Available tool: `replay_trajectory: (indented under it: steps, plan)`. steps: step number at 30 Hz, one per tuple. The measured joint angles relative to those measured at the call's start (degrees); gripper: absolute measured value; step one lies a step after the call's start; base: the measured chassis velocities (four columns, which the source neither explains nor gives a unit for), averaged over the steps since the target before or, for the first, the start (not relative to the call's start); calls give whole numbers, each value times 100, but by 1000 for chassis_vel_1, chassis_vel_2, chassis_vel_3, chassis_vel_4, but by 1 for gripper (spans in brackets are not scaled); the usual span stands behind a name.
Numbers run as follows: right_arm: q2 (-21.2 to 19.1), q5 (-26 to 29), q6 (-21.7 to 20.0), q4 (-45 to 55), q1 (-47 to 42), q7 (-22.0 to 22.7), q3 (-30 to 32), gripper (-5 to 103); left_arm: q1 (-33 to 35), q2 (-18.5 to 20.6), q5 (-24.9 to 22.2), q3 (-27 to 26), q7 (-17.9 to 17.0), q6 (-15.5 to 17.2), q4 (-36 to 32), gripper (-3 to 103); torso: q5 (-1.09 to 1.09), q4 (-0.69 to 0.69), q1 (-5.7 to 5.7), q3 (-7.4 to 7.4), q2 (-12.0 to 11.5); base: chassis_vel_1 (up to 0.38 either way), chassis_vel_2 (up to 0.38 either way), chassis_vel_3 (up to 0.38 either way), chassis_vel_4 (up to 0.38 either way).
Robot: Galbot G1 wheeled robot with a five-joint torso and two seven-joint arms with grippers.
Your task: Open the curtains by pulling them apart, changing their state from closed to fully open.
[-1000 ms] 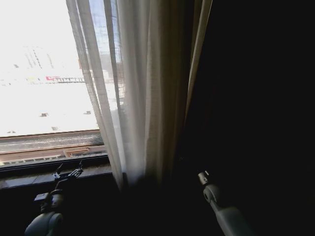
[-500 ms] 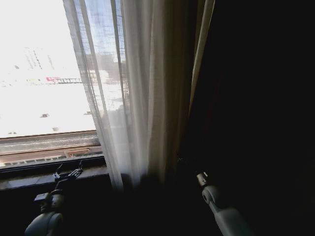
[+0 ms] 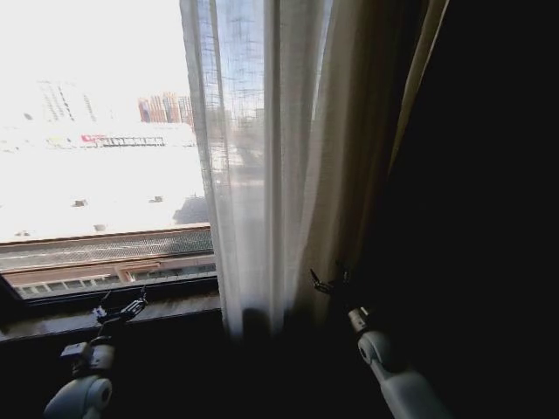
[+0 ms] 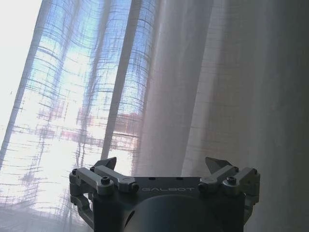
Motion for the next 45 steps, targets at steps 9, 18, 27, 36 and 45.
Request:
replay_trajectory:
  steps: [9,18,27,36,45]
  plan:
    - [-8,-3,16,9,-15,-60,9,100,0,0,0,0,0,0,0,100,2,0,0,0,0,364,364,-369,-359]
    - [-27,28,248,-1,-69,-92,11,100,0,0,0,0,0,0,0,100,4,0,1,0,0,363,360,-365,-360]
    - [-28,-35,388,-129,6,-138,97,100,0,1,0,-2,-3,0,1,100,-4,4,0,-1,2,243,228,-221,-228]
    - [-21,-124,432,-296,55,-88,209,100,0,-1,0,2,0,0,0,100,5,-3,1,0,1,-4,-4,1,8]
    - [-57,143,446,-176,-95,-769,349,100,0,0,0,0,-2,0,0,100,-2,2,0,0,1,-12,-9,15,6]
